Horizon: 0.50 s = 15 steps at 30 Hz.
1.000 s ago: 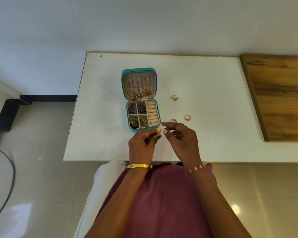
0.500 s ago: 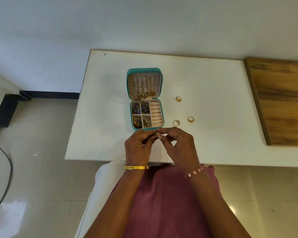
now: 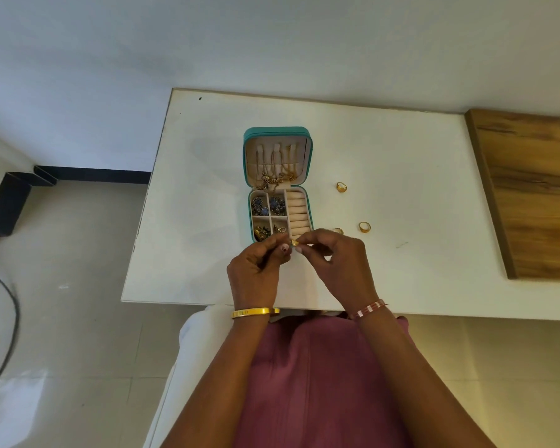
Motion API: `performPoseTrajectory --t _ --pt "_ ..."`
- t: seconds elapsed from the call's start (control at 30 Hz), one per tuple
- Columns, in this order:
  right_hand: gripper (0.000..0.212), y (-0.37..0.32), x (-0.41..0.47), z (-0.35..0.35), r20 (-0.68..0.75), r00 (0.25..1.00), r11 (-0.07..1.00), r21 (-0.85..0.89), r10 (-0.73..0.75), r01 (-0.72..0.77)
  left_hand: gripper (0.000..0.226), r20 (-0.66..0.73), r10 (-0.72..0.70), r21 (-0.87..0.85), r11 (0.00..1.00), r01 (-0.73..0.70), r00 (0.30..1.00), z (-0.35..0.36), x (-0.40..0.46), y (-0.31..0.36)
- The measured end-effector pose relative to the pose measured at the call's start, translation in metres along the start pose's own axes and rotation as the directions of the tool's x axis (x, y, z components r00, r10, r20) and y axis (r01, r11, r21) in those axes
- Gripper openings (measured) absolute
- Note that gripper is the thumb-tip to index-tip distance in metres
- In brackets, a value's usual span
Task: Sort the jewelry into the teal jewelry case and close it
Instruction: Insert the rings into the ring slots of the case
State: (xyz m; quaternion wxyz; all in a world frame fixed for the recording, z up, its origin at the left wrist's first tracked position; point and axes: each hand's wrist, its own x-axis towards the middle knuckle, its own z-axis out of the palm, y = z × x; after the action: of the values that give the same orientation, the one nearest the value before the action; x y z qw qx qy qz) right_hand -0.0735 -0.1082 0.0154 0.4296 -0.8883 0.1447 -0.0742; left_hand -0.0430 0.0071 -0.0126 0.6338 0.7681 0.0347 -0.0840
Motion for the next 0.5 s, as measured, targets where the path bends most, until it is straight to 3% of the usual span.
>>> performPoseTrajectory --t 0.13,0.37,0.5 --pt "0.007 0.005 0.03 -0.008 -0.003 0.995 0.992 0.074 0.105 -0.104 0.022 -0.048 -0.062 -0.058 0.997 0.059 0.997 0.001 0.001 0.001" --pt "0.012 0.014 0.078 -0.01 0.076 0.997 0.974 -0.227 -0.004 0.022 0.019 -0.142 -0.162 -0.084 0.985 0.151 0.976 0.001 0.003 -0.001" --pt "0.021 0.01 0.085 -0.006 0.16 0.979 0.886 -0.427 -0.125 0.183 0.019 -0.144 -0.186 -0.106 0.979 0.172 0.972 0.002 0.004 0.0"
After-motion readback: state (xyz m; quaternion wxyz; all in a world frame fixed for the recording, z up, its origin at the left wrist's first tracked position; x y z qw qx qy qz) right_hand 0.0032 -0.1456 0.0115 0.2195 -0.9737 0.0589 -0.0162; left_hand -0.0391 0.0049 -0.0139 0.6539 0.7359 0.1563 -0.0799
